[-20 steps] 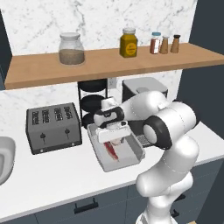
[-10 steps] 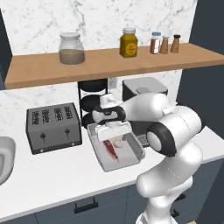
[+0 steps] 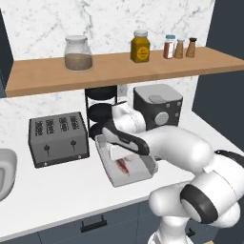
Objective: Place one garlic and one steak in each tupperware on the nearby counter, to pack two identical lunches.
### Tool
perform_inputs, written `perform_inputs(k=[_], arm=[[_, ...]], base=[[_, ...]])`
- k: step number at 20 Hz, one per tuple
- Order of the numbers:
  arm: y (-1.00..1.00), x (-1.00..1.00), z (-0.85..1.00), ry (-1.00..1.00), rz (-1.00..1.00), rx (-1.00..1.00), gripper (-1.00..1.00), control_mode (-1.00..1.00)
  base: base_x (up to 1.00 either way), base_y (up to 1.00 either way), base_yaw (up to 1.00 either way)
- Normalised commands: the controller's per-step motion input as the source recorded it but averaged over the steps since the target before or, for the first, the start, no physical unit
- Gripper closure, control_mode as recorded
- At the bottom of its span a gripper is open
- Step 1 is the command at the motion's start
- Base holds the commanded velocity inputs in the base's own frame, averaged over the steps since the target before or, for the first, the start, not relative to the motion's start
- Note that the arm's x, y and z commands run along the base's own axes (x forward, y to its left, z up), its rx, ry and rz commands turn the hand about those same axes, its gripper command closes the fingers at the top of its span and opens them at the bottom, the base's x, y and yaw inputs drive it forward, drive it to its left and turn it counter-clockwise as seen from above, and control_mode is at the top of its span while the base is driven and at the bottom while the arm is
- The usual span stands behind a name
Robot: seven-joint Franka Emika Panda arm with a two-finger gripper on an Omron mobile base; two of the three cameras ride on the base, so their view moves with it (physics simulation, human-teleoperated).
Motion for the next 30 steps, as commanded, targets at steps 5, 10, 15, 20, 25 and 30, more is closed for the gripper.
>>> perform_inputs(k=[5,10,15,20,25,30], arm=[[-0.43,-1.00,0.27,-0.17,0.00,0.04,-1.00,-1.00],[-0.58,-1.00,0.65,-0.14,0.00,0.08,-1.00,-1.00],[-0.48,-0.97,0.90,-0.10,0.02,0.08,-1.00,-1.00],[-0.05,-0.72,1.00,-0.17,0.10,0.00,-1.00,-1.00],[-0.02,-0.41,0.52,-0.16,0.05,0.00,-1.00,-1.00],[0.00,0.00,0.00,0.00,0.00,0.00,-1.00,-1.00]], base=[[0.00,0.00,0.00],[0.00,0.00,0.00],[0.00,0.00,0.00],[0.00,0.00,0.00],[0.00,0.00,0.00],[0.00,0.00,0.00]])
